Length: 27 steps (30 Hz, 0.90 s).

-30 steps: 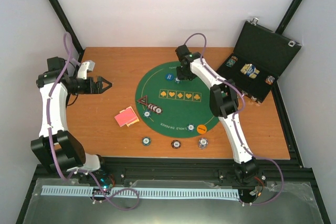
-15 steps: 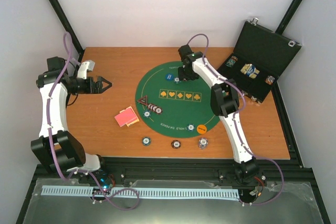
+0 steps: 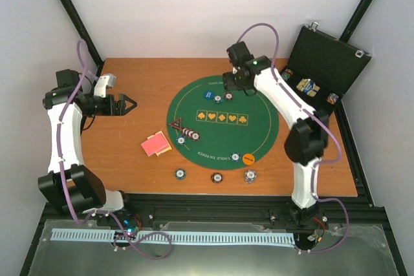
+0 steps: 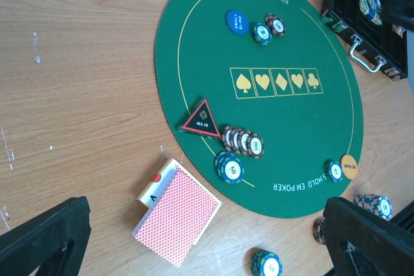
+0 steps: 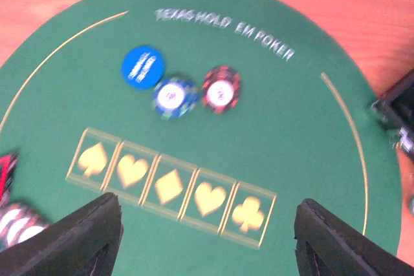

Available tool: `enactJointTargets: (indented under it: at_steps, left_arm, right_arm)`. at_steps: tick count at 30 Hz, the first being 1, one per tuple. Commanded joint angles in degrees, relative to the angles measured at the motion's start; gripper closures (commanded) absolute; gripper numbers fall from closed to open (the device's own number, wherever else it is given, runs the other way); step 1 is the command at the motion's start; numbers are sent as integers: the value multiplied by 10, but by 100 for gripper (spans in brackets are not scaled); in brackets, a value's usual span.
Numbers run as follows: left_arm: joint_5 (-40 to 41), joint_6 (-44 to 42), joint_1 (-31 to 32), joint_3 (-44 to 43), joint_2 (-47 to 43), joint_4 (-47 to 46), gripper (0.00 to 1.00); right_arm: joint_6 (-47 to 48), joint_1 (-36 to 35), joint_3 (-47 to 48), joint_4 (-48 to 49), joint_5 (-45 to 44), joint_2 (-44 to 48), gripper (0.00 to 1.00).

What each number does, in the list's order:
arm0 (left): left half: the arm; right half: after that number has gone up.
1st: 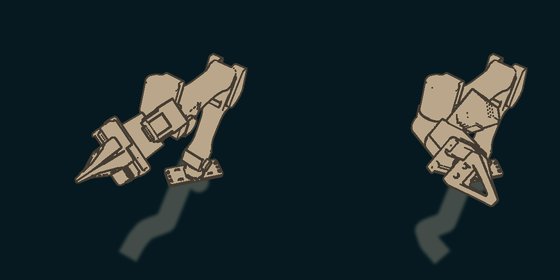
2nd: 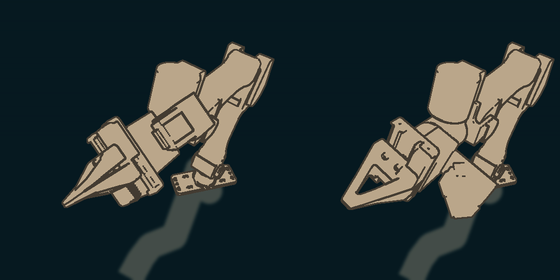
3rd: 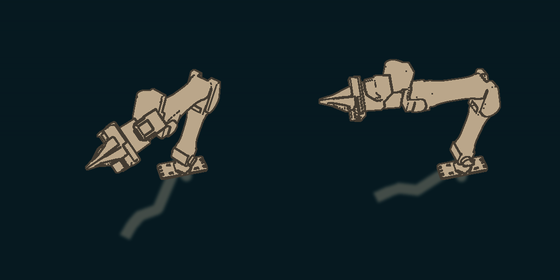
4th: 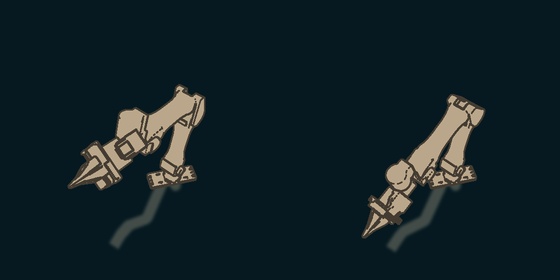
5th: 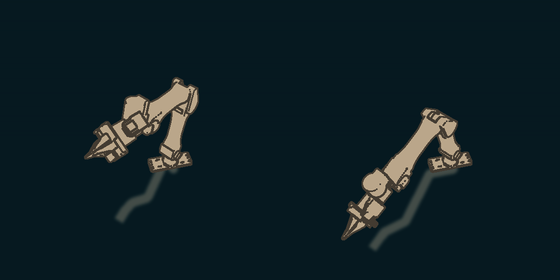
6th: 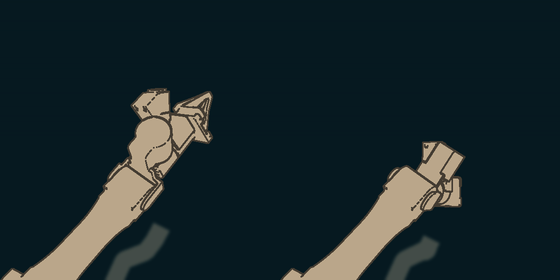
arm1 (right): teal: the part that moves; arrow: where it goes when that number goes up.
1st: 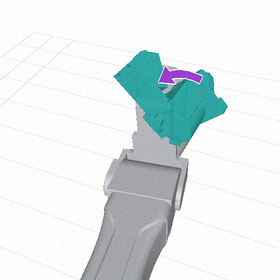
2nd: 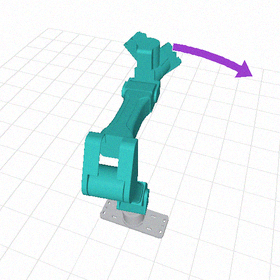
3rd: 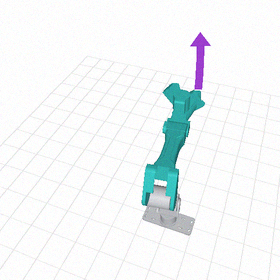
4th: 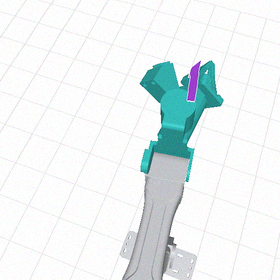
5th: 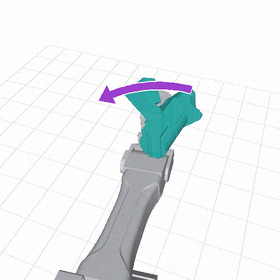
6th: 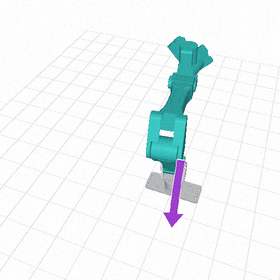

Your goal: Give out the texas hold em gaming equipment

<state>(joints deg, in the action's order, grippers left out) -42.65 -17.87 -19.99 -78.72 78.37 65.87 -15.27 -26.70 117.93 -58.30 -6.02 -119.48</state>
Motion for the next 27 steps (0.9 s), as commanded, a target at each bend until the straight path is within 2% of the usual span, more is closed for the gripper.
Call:
enactJointTargets:
  at_steps: [1, 6, 10, 17, 27]
  left_arm:
    - [4, 1, -5, -20, -20, 17, 0]
    - [14, -2, -6, 10, -35, 9, 0]
    - [25, -6, -6, 27, -44, 0, 0]
    - [28, -17, -5, 38, -49, 6, 0]
    - [29, -26, -6, 26, -64, 19, 0]
  right_arm:
    - [-36, -100, -187, 37, -29, 124, 26]
    - [-125, -213, -422, 101, -47, 260, 24]
    - [-195, -299, -525, 123, -50, 322, 22]
    - [-263, -405, -575, 134, -56, 315, 17]
    - [-263, -419, -598, 173, -25, 270, 18]
